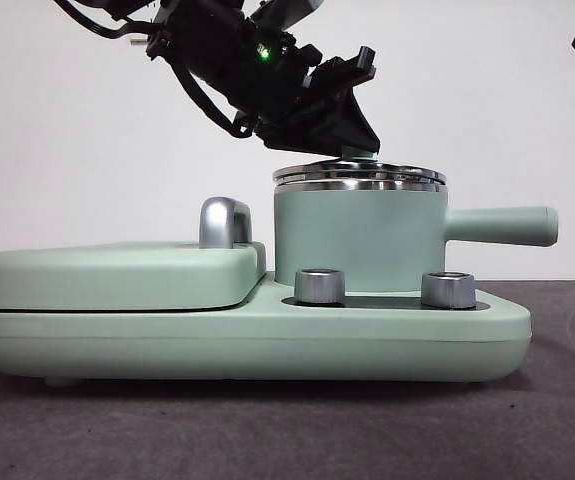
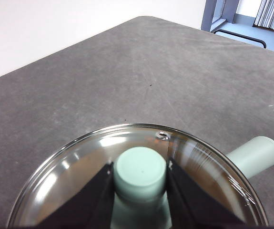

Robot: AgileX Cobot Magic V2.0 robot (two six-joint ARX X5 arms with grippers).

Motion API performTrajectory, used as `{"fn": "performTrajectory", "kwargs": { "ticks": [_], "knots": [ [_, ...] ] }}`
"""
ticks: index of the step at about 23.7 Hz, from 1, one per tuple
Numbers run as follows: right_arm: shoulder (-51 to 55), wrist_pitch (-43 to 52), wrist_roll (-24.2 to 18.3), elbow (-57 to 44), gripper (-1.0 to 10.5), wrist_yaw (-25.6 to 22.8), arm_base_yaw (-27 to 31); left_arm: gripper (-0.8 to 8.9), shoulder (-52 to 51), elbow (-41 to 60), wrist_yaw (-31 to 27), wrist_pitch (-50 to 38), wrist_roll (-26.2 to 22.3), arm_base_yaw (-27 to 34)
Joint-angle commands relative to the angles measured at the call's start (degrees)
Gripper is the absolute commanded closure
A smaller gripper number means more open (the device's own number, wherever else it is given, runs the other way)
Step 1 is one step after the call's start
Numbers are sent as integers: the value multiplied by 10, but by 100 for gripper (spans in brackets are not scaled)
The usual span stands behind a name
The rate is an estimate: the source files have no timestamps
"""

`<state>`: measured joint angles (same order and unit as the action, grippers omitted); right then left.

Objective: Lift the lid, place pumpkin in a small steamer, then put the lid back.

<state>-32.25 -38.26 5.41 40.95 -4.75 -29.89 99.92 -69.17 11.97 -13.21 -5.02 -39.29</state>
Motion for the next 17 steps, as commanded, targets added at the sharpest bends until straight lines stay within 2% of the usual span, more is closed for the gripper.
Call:
{"fn": "performTrajectory", "kwargs": {
  "ticks": [1, 6, 14, 15, 16, 17],
  "knots": [
    [-2, 5, 6, 2, 520, -3, -3, 802, 14, -14, -7, -27, -4, -6],
    [-2, 6, 6, 2, 520, -3, -3, 802, 14, -14, -16, -26, -9, -5],
    [-2, 10, 6, 2, 520, -14, -3, 802, 14, -14, -14, 50, -9, -5],
    [-2, 10, 6, 2, 520, -14, -3, 782, 14, -14, -14, 54, -9, -5],
    [-2, 10, 6, 2, 520, -14, -3, 721, 14, -14, -14, 53, -9, -5],
    [-2, 10, 6, 2, 520, -14, -3, 603, 14, -14, -14, 51, -7, -5]
  ]
}}
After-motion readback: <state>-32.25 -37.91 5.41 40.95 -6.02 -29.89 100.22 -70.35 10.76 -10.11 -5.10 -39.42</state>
